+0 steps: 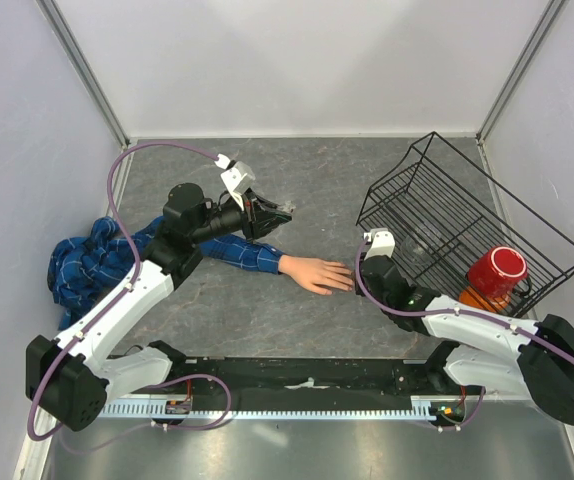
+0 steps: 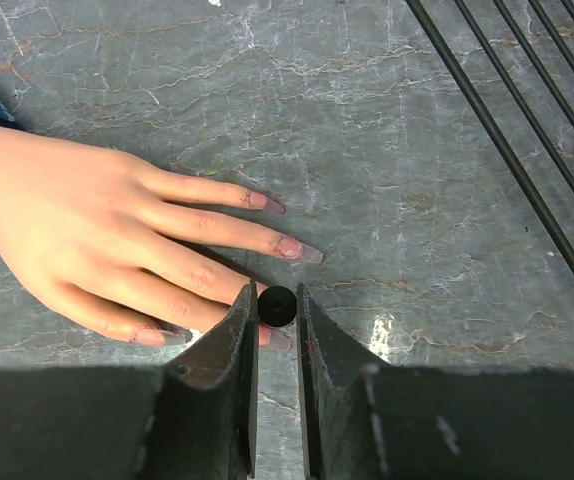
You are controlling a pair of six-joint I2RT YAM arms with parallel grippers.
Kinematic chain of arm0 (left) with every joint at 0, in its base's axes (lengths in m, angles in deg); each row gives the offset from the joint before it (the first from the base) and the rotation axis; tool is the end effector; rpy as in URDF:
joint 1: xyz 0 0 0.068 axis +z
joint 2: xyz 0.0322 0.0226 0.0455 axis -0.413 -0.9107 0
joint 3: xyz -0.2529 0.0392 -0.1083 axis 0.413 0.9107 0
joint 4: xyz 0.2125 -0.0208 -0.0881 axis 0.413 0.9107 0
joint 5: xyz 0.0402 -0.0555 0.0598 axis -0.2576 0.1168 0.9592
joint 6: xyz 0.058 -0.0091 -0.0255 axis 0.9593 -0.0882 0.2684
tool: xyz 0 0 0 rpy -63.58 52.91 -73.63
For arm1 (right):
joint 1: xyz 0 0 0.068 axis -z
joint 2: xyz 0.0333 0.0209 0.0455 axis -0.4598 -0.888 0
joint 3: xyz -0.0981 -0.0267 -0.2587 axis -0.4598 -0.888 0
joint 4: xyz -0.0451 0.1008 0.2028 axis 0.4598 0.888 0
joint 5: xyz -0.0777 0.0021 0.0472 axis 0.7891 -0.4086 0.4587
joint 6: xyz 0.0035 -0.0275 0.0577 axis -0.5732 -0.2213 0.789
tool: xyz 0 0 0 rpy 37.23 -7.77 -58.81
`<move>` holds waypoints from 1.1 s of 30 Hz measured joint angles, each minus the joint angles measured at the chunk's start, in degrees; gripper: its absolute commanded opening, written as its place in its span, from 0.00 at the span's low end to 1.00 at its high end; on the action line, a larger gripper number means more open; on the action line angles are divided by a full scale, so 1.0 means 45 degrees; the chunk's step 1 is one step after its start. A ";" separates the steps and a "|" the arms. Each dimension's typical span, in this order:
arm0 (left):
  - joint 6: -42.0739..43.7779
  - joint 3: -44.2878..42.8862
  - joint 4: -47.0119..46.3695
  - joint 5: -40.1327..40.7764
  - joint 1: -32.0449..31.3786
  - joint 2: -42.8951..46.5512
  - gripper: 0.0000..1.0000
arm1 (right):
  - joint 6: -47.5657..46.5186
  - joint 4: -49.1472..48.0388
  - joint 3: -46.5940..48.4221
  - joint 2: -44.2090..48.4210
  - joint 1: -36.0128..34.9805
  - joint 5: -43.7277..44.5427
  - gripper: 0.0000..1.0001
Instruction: Paint the nails
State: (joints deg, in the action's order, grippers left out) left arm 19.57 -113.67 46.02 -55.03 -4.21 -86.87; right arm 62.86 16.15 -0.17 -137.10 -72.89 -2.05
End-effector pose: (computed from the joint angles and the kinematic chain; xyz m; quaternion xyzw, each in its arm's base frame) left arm 0.1897 -0.1371 0.3607 0.3293 0.6412 -0.4273 0.5458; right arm 0.1524 0.1248 0.1936 -0.0397 0.8745 0.1048 0.4719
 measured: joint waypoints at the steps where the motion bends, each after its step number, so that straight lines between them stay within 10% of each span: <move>1: 0.0000 0.0000 -0.0019 0.0000 0.0000 -0.0005 0.02 | 0.0005 0.0000 0.0000 0.0005 0.0000 0.0005 0.00; 33: -0.0015 0.0000 -0.0049 -0.0010 0.0005 -0.0010 0.02 | 0.0364 0.0359 0.0005 -0.0287 0.0000 0.0612 0.00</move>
State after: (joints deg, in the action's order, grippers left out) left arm 19.50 -113.67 45.80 -55.08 -4.18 -86.91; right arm 64.50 17.77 -0.15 -138.38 -72.89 0.71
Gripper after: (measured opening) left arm 0.240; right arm 0.225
